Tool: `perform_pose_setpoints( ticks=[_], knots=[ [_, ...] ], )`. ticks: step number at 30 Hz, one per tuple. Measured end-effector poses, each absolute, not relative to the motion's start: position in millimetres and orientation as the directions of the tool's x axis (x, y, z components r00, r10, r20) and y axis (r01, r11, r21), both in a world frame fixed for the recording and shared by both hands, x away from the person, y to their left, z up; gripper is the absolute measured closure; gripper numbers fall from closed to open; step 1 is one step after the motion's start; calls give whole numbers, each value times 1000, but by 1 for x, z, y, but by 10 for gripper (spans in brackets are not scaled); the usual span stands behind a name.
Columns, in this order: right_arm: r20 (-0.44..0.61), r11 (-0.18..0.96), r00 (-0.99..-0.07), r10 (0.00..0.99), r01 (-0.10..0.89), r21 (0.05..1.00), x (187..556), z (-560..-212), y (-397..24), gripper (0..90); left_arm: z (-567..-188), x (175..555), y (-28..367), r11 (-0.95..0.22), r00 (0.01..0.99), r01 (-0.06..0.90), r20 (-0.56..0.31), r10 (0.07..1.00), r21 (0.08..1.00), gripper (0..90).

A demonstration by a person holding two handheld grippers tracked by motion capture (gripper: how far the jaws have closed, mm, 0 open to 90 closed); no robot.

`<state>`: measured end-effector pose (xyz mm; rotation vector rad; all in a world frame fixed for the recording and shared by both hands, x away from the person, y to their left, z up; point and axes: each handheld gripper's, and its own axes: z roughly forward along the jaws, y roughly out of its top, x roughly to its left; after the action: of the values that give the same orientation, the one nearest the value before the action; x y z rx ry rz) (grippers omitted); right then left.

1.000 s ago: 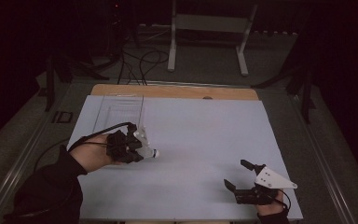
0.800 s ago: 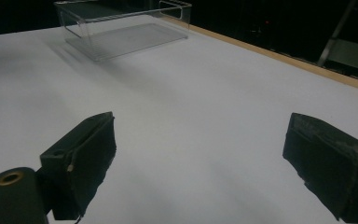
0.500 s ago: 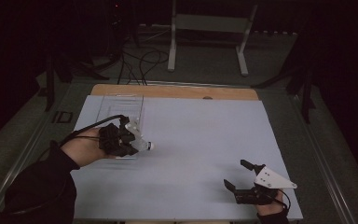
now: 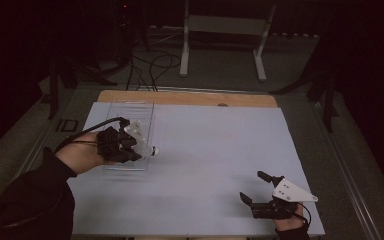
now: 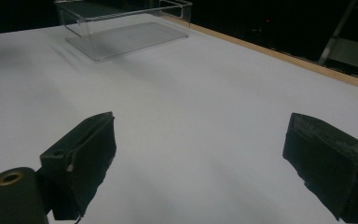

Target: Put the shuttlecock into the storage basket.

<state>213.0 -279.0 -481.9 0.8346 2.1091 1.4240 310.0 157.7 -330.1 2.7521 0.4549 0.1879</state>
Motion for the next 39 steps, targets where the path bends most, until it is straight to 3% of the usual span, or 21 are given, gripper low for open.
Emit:
perform_pose_setpoints(
  ticks=[17, 39],
  knots=[
    [-40, 282, -711, 702, 227, 932, 214, -482, -279, 91, -320, 323, 185, -879, 930, 308, 78, 359, 364, 900],
    [-36, 288, -714, 699, 236, 928, 215, -484, -278, 91, -345, 347, 209, -876, 924, 334, 64, 377, 347, 900]
  ],
)
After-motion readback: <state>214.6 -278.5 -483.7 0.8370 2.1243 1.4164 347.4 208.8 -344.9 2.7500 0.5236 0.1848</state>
